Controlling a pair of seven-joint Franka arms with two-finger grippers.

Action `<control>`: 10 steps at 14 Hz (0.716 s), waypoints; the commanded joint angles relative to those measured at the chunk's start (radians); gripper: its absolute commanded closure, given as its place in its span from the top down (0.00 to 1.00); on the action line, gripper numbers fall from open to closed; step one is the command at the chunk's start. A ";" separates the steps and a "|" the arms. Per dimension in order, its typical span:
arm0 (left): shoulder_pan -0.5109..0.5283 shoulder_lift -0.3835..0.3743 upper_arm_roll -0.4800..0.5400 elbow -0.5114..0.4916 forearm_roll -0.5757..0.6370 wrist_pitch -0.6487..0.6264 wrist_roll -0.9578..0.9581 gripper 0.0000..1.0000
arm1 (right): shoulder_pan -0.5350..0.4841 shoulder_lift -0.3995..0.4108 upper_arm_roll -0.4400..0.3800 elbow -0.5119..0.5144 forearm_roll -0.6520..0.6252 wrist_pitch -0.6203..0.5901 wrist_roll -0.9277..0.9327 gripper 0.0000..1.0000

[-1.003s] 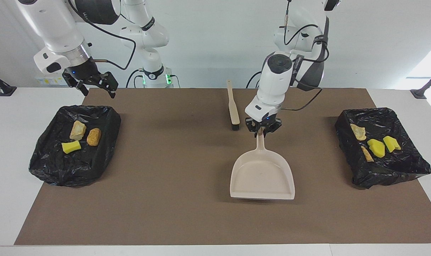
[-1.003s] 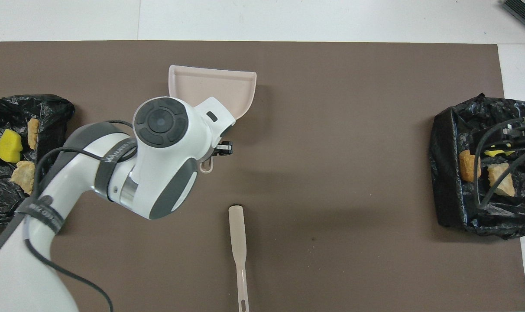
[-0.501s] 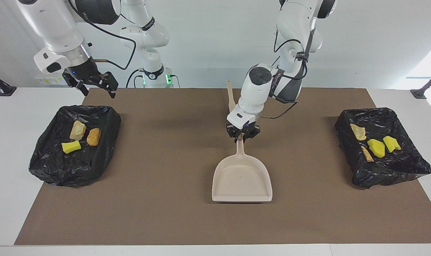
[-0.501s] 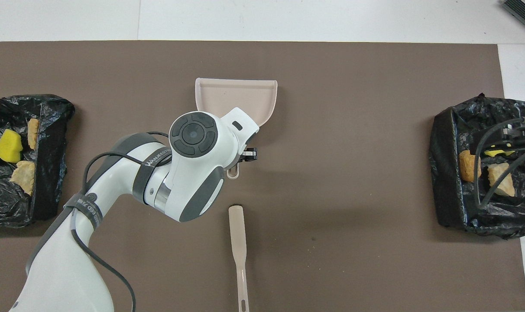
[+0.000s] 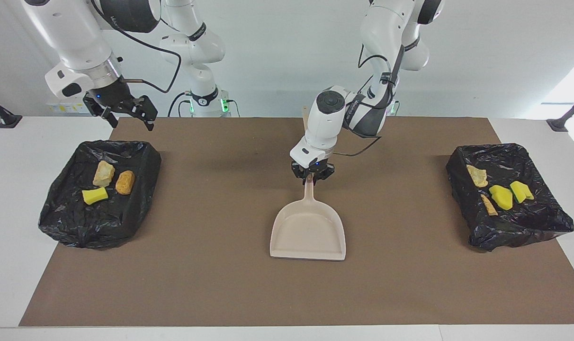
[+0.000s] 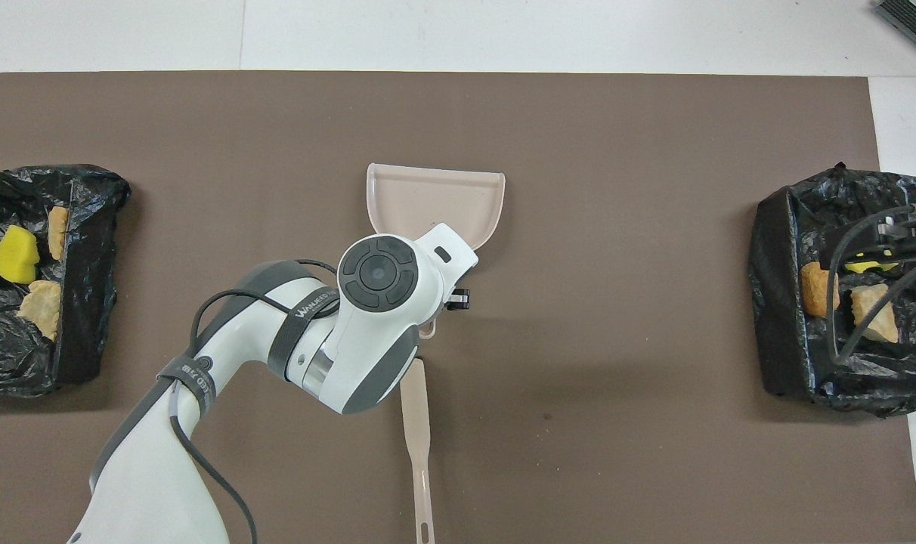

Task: Sweep and dump trash in bin
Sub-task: 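Lower the dustpan onto the table center and open the left gripper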

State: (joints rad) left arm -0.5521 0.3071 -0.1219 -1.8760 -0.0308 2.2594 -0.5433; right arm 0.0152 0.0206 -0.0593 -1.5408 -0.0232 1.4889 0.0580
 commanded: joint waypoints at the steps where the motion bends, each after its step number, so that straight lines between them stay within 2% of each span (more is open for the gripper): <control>1: -0.012 -0.013 0.019 -0.018 -0.015 0.041 -0.004 0.50 | 0.000 0.005 -0.007 0.014 0.014 0.004 -0.007 1.00; 2: -0.012 -0.013 0.019 -0.017 -0.017 0.048 -0.004 0.88 | 0.000 0.007 -0.007 0.013 0.014 0.004 -0.007 1.00; 3: -0.012 -0.013 0.021 -0.014 -0.017 0.049 -0.003 1.00 | 0.000 0.005 -0.005 0.013 0.014 0.004 -0.007 1.00; 10: 0.086 -0.062 0.030 0.043 -0.014 -0.087 0.017 1.00 | 0.000 0.007 -0.005 0.014 0.014 0.004 -0.007 1.00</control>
State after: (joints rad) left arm -0.5014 0.2667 -0.0935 -1.8502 -0.0311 2.2304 -0.5410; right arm 0.0153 0.0206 -0.0593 -1.5403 -0.0232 1.4889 0.0580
